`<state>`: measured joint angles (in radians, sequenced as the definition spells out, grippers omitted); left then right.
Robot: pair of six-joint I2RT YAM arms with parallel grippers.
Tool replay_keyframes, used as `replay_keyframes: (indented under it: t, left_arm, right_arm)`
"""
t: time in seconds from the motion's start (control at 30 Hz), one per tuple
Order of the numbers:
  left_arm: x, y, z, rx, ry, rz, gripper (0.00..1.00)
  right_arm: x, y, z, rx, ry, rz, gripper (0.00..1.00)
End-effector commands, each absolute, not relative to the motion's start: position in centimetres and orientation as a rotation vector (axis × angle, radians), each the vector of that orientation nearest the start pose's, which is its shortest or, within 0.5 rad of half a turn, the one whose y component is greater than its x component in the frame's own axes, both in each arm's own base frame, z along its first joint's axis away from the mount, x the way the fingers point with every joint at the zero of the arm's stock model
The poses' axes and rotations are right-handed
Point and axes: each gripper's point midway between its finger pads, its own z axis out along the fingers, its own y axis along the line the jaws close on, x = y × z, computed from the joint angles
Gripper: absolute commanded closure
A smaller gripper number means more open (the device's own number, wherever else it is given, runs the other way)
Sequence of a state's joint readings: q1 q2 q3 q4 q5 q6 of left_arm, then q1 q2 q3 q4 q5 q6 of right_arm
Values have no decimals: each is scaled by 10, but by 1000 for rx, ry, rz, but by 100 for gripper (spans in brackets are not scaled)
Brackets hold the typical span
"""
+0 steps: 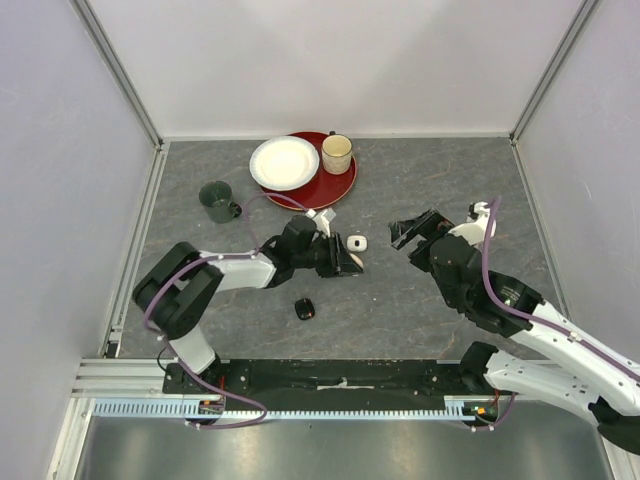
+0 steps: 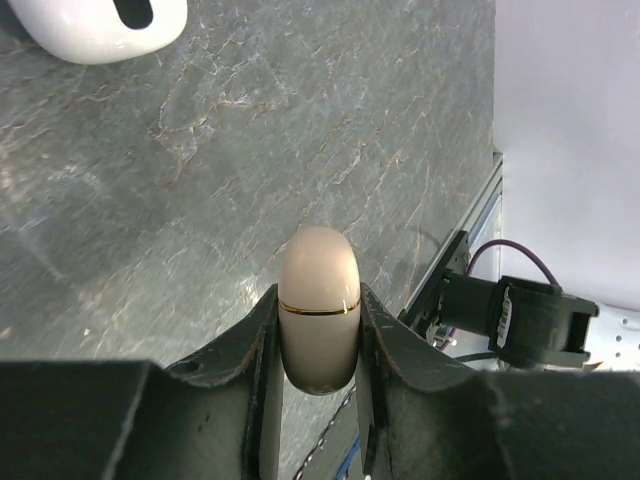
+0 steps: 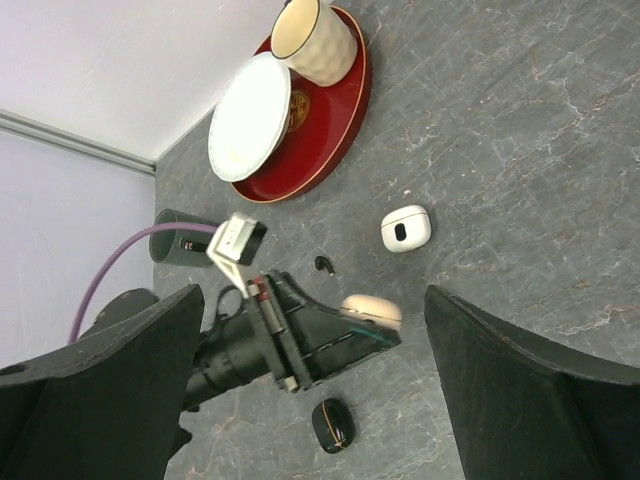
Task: Insert the wireless bluetooth earbuds into the charging case
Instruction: Place the charging case at the center of the board.
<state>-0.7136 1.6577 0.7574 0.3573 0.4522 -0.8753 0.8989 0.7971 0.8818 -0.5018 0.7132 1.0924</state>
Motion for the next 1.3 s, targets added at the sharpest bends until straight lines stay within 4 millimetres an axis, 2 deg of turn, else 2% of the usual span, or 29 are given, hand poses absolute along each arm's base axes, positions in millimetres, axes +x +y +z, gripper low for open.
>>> replay_keyframes:
  t: [0.0, 0.2, 0.37, 0.53, 0.77, 0.8, 0.93, 1.0, 1.27]
  left_arm:
    - [245, -386, 98, 78, 2375, -1497, 98]
    - [237, -403, 62, 27, 2488, -1457, 97]
    - [231, -411, 45, 20, 2549, -1428, 90]
    - [231, -406, 31, 15, 2611, -1339, 77]
    - [231, -397, 20, 49, 2668, -1181, 68]
    - [234, -397, 21, 50, 2664, -1166, 63]
    - [235, -388, 18, 68, 2679, -1083, 58]
    - [237, -382, 17, 71, 2686, -1027, 47]
    - [236, -368, 23, 106, 2669, -945, 44]
  right_arm:
    - [239, 153, 274, 642, 1807, 628, 2]
    - [238, 147, 277, 644, 1788, 617, 2]
    - [237, 143, 278, 646, 1779, 606, 2]
    - [237, 143, 278, 643, 1782, 603, 2]
    - [237, 143, 278, 645, 1782, 606, 2]
    - [237, 143, 278, 643, 1783, 604, 2]
    - [238, 144, 278, 642, 1783, 605, 2]
    - [238, 145, 277, 638, 1790, 602, 2]
    - [239, 152, 275, 618, 1814, 606, 2]
